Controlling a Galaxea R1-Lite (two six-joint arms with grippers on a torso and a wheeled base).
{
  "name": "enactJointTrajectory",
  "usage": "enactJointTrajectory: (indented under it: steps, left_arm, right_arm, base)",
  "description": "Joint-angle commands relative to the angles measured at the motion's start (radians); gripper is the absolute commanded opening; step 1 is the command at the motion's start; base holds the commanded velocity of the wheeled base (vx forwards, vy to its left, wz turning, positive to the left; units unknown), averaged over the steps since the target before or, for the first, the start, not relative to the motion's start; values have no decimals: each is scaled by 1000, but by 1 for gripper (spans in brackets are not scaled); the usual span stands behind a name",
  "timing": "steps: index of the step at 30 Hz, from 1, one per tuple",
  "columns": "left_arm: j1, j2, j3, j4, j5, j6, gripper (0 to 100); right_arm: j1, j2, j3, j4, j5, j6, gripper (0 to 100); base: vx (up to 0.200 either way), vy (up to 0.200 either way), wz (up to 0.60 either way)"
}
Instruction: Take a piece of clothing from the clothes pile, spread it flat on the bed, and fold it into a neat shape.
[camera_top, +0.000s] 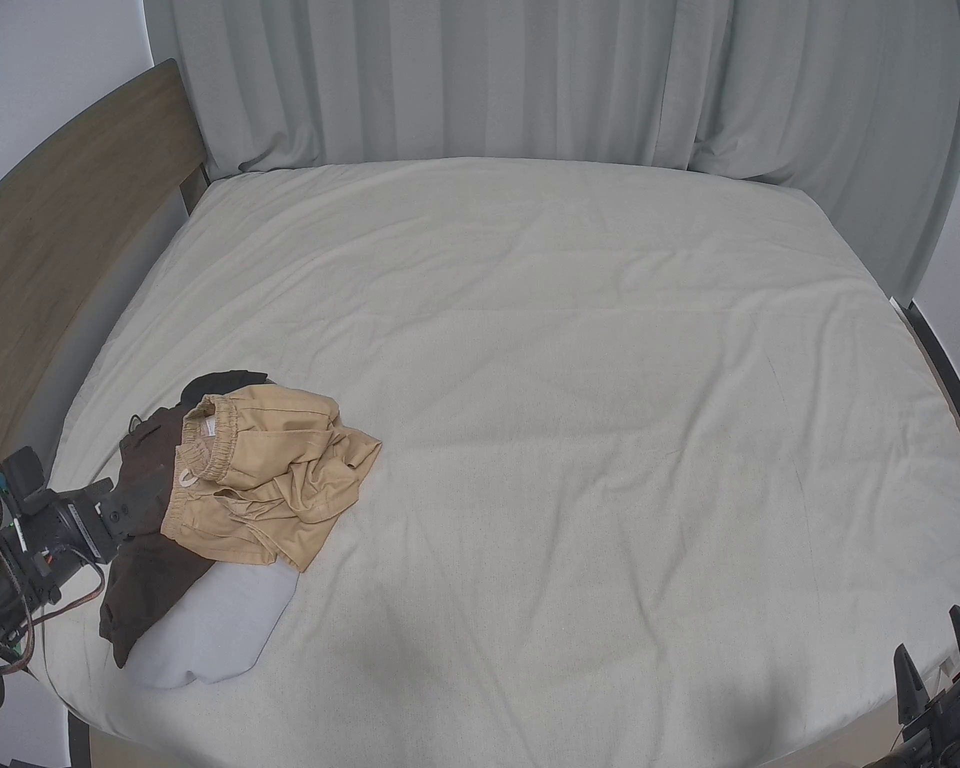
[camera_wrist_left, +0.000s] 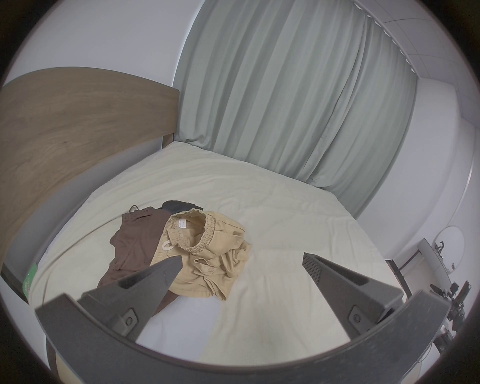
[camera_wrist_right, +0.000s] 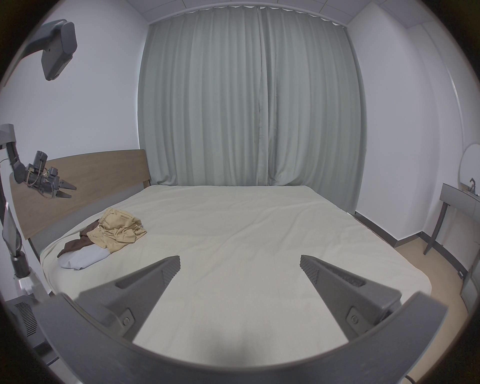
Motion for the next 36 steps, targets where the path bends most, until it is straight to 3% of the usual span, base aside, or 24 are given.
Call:
enactJointTrajectory:
  steps: [1, 4, 17, 25, 36]
  left_arm:
    - [37, 95, -11, -35, -39, 1, 100]
    - [63, 146, -17, -76, -76, 2, 100]
    - [74, 353, -69, -193, -108, 7, 100]
    - [68, 523, -95, -368, -139, -4, 100]
    - [51, 669, -219, -386, -153, -41, 100]
  right_arm:
    - [0, -16, 18, 0, 0, 0, 100]
    - [0, -16, 18, 0, 0, 0, 100]
    - [0, -16, 18, 0, 0, 2, 100]
    - [0, -16, 18, 0, 0, 2, 100]
    - [0, -16, 18, 0, 0, 4, 100]
  base:
    - [0, 0, 0]
    - [0, 0, 0]
    - [0, 0, 0]
    - [0, 0, 0]
    - [0, 0, 0]
